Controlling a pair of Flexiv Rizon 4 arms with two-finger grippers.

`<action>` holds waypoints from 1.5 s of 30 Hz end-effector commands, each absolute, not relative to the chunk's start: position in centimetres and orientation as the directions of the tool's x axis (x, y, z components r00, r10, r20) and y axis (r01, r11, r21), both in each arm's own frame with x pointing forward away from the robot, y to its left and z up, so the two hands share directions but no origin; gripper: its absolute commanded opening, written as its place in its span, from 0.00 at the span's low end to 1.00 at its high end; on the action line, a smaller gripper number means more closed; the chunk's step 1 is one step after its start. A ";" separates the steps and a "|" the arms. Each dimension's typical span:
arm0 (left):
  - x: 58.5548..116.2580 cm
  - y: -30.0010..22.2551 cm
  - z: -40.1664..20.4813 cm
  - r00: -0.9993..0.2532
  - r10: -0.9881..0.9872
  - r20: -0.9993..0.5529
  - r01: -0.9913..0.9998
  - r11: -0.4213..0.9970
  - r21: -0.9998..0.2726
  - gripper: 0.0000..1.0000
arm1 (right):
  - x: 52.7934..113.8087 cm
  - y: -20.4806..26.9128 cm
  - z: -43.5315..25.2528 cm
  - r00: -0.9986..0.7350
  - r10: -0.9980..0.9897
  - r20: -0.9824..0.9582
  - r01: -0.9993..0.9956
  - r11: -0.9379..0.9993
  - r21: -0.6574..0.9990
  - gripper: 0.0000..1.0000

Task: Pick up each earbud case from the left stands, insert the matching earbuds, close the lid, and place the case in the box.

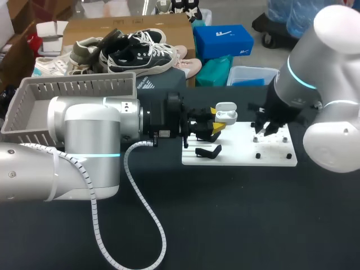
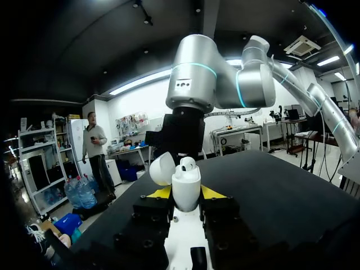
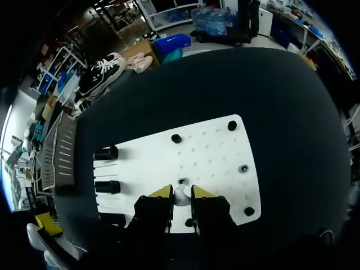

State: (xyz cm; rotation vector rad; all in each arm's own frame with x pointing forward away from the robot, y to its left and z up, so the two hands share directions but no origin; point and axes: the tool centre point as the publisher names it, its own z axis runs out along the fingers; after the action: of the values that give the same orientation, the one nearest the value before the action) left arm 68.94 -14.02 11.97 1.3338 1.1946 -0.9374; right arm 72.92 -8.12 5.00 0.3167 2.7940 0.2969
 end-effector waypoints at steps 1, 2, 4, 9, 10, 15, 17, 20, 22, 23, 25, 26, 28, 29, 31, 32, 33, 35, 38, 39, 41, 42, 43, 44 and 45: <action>68.9 -14.0 11.9 0.192 0.139 -0.972 0.977 0.068 0.203 0.00 | 70.2 -8.3 7.1 -0.915 0.221 -0.338 0.155 0.965 0.211 0.00; 68.9 -14.0 11.9 0.192 0.139 -0.972 0.977 0.068 0.203 0.00 | 69.9 -8.2 7.4 -0.916 0.206 -0.343 0.141 0.969 0.204 0.00; 68.9 -14.0 11.9 0.192 0.139 -0.972 0.977 0.068 0.203 0.00 | 69.1 -8.2 8.3 -0.917 0.173 -0.358 0.114 0.977 0.181 0.00; 68.9 -14.0 11.9 0.192 0.139 -0.972 0.977 0.068 0.203 0.00 | 67.2 -8.1 10.5 -0.914 0.095 -0.394 0.046 0.990 0.133 0.00; 68.9 -14.0 11.9 0.192 0.139 -0.972 0.977 0.068 0.203 0.00 | 66.8 -8.2 11.0 -0.911 0.080 -0.405 0.033 0.992 0.121 0.00; 68.9 -14.0 11.9 0.192 0.139 -0.972 0.977 0.068 0.203 0.00 | 65.2 -8.3 13.3 -0.897 0.031 -0.441 -0.008 0.996 0.087 0.00; 68.9 -14.0 11.9 0.192 0.139 -0.972 0.977 0.068 0.203 0.00 | 64.8 -8.1 14.1 -0.891 0.007 -0.453 -0.037 0.995 0.088 0.00; 68.9 -14.0 11.9 0.192 0.139 -0.972 0.977 0.068 0.203 0.00 | 64.7 -7.6 15.2 -0.883 -0.055 -0.465 -0.107 0.991 0.086 0.00; 68.9 -14.0 11.9 0.192 0.139 -0.972 0.977 0.068 0.203 0.00 | 64.8 -6.8 15.9 -0.878 -0.098 -0.469 -0.134 0.990 0.044 0.00; 68.9 -14.0 11.9 0.192 0.139 -0.972 0.977 0.068 0.203 0.00 | 64.9 -6.5 16.2 -0.877 -0.121 -0.465 -0.165 0.985 0.053 0.00; 68.9 -14.0 11.9 0.192 0.139 -0.972 0.977 0.068 0.203 0.00 | 65.1 -5.7 16.7 -0.872 -0.167 -0.460 -0.209 0.977 0.040 0.00; 68.9 -14.0 11.9 0.192 0.139 -0.972 0.977 0.068 0.203 0.00 | 65.2 -5.2 17.0 -0.868 -0.193 -0.457 -0.233 0.972 0.033 0.00; 68.9 -14.0 11.9 0.192 0.139 -0.972 0.977 0.068 0.203 0.00 | 65.4 -4.3 17.5 -0.856 -0.250 -0.453 -0.285 0.958 0.009 0.00; 68.9 -14.0 11.9 0.192 0.139 -0.972 0.977 0.068 0.203 0.00 | 65.5 -3.7 17.8 -0.846 -0.283 -0.451 -0.316 0.949 -0.001 0.00; 68.9 -14.0 11.9 0.192 0.139 -0.972 0.977 0.068 0.203 0.00 | 65.5 -2.7 18.5 -0.822 -0.345 -0.453 -0.382 0.924 -0.010 0.00; 68.9 -14.0 11.9 0.192 0.139 -0.972 0.977 0.068 0.203 0.00 | 65.5 -2.3 18.8 -0.810 -0.373 -0.452 -0.405 0.914 -0.027 0.00; 68.9 -14.0 11.9 0.192 0.139 -0.972 0.977 0.068 0.203 0.00 | 65.6 -1.8 19.0 -0.796 -0.401 -0.454 -0.432 0.901 -0.040 0.00; 68.9 -14.0 11.9 0.192 0.139 -0.972 0.977 0.068 0.203 0.00 | 65.6 -1.1 19.6 -0.773 -0.443 -0.454 -0.468 0.881 -0.063 0.00; 68.9 -14.0 11.9 0.192 0.139 -0.972 0.977 0.068 0.203 0.00 | 65.6 0.0 20.2 -0.743 -0.493 -0.453 -0.521 0.850 -0.071 0.00; 68.9 -14.0 11.9 0.192 0.139 -0.972 0.977 0.068 0.203 0.00 | 65.6 0.3 20.4 -0.733 -0.509 -0.451 -0.542 0.838 -0.066 0.00; 68.9 -14.0 11.9 0.192 0.139 -0.972 0.977 0.068 0.203 0.00 | 65.8 0.8 20.5 -0.722 -0.534 -0.439 -0.566 0.821 -0.068 0.00; 68.9 -14.0 11.9 0.192 0.139 -0.972 0.977 0.068 0.203 0.00 | 65.9 1.0 20.4 -0.716 -0.546 -0.434 -0.577 0.814 -0.072 0.00; 68.9 -14.0 11.9 0.192 0.139 -0.972 0.977 0.068 0.203 0.00 | 66.0 1.3 20.4 -0.712 -0.561 -0.421 -0.584 0.807 -0.088 0.00; 68.9 -14.0 11.9 0.192 0.139 -0.972 0.977 0.068 0.203 0.00 | 66.1 1.5 20.3 -0.708 -0.574 -0.411 -0.594 0.799 -0.092 0.00; 68.9 -14.0 11.9 0.192 0.139 -0.972 0.977 0.068 0.203 0.00 | 66.1 1.7 20.3 -0.701 -0.587 -0.406 -0.607 0.789 -0.094 0.00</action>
State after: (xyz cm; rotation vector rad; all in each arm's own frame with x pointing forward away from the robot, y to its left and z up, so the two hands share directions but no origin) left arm 68.94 -14.02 11.97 1.3339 1.1946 -0.9372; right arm 65.44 0.79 20.32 -0.8681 2.5024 0.0881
